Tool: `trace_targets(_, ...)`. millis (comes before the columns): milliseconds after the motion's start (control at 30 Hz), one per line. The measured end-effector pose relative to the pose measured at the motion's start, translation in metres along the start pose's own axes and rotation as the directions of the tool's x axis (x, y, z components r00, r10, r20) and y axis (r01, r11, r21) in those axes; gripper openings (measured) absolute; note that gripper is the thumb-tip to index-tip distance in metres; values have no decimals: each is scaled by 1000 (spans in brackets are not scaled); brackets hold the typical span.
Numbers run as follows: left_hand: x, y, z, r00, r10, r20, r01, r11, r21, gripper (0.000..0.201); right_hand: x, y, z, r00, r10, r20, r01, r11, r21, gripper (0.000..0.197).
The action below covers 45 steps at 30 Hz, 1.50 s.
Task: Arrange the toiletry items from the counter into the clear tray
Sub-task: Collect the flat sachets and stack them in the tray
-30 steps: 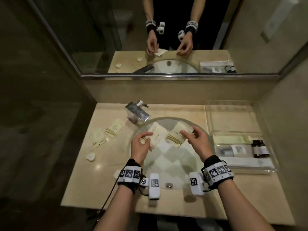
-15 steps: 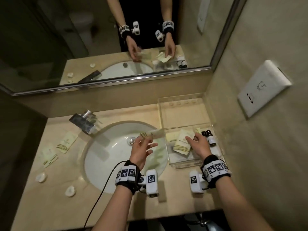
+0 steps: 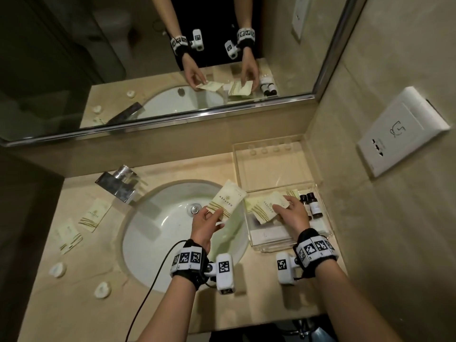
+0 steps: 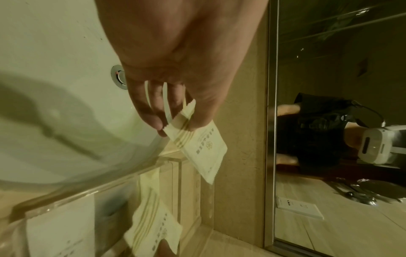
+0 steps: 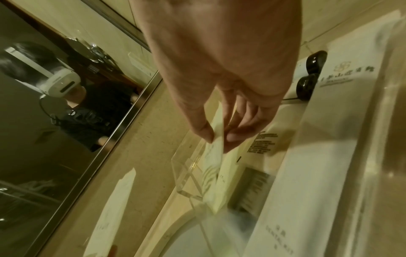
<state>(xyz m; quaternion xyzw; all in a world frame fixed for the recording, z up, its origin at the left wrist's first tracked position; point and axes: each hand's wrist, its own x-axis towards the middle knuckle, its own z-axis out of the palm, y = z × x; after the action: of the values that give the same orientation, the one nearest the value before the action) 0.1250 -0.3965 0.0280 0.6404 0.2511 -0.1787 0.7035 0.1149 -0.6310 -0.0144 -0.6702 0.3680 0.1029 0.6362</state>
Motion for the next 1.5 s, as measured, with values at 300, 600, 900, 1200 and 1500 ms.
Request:
trace_targets(300, 21, -9, -14, 999, -28, 31, 28, 1000, 10, 21, 11, 0, 15, 994, -46, -97, 19, 965, -261, 46)
trace_targets(600, 35, -13, -18, 997, -17, 71, 12, 998, 63, 20, 17, -12, 26, 975, -170, -146, 65, 839, -540, 33)
trace_targets(900, 39, -11, 0, 988, -2, 153, -18, 992, 127, 20, 10, -8, 18, 901, -403, -162, 242, 775, -583, 28)
trace_targets(1200, 44, -1, 46, 974, 61, 218, -133, 932, 337, 17, -2, -24, 1, 972, -218, 86, 232, 947, -222, 33)
trace_targets(1500, 44, -17, 57, 954, 240, 180, -300, 784, 543, 13, 12, -10, 5, 994, -66, -92, 36, 955, -296, 37)
